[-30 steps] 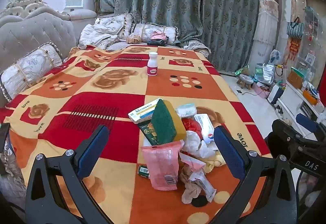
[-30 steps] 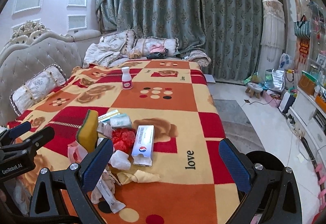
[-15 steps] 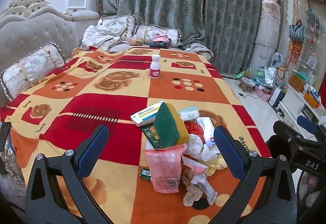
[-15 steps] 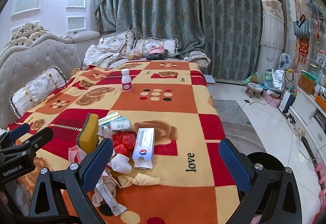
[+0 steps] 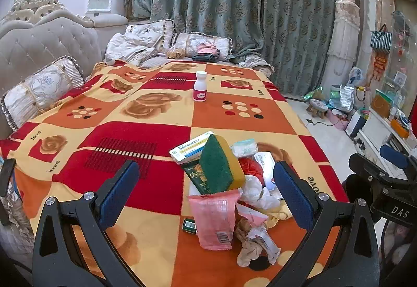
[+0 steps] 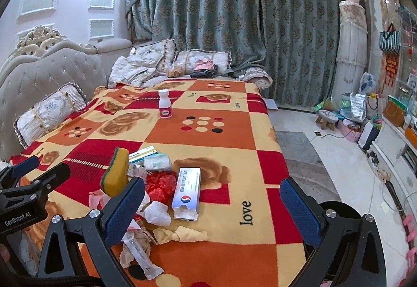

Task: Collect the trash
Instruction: 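Move both tools toward the pile of trash on the blanket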

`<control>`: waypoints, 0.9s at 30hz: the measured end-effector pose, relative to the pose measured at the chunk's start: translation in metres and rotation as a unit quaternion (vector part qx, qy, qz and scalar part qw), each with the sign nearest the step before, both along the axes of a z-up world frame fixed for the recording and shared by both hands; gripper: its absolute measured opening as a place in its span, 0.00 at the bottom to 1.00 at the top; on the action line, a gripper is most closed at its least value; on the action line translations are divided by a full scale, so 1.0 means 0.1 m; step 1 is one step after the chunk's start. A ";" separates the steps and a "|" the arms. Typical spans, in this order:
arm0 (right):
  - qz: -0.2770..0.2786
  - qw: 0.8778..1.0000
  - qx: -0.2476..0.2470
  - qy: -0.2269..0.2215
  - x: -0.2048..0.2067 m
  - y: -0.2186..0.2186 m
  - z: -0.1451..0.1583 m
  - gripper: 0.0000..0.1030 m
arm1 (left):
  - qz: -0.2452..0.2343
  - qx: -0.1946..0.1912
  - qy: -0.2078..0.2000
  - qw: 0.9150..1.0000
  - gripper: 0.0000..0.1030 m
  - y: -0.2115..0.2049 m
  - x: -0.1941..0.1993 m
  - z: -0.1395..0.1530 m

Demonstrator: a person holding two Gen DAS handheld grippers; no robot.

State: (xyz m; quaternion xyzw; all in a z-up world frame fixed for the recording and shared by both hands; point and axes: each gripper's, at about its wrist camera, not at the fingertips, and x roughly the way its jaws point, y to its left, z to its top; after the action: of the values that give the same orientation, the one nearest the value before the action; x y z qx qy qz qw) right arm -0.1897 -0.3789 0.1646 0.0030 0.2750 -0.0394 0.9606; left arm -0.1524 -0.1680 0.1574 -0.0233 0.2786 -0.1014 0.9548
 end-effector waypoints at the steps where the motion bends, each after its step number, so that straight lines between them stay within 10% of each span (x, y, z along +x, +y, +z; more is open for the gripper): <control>1: 0.001 1.000 -0.001 0.000 0.01 0.01 0.00 1.00 | 0.001 0.000 0.000 1.000 0.99 0.00 0.00 0.00; 27: 0.019 0.999 0.014 0.025 0.00 0.01 -0.19 1.00 | 0.012 0.006 0.015 1.000 0.99 0.03 0.06 -0.13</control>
State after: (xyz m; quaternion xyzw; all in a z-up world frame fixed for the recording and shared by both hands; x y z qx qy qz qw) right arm -0.1895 -0.3775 0.1458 0.0101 0.2990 -0.0178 0.9540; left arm -0.1465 -0.1651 0.1441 -0.0223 0.2928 -0.0879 0.9519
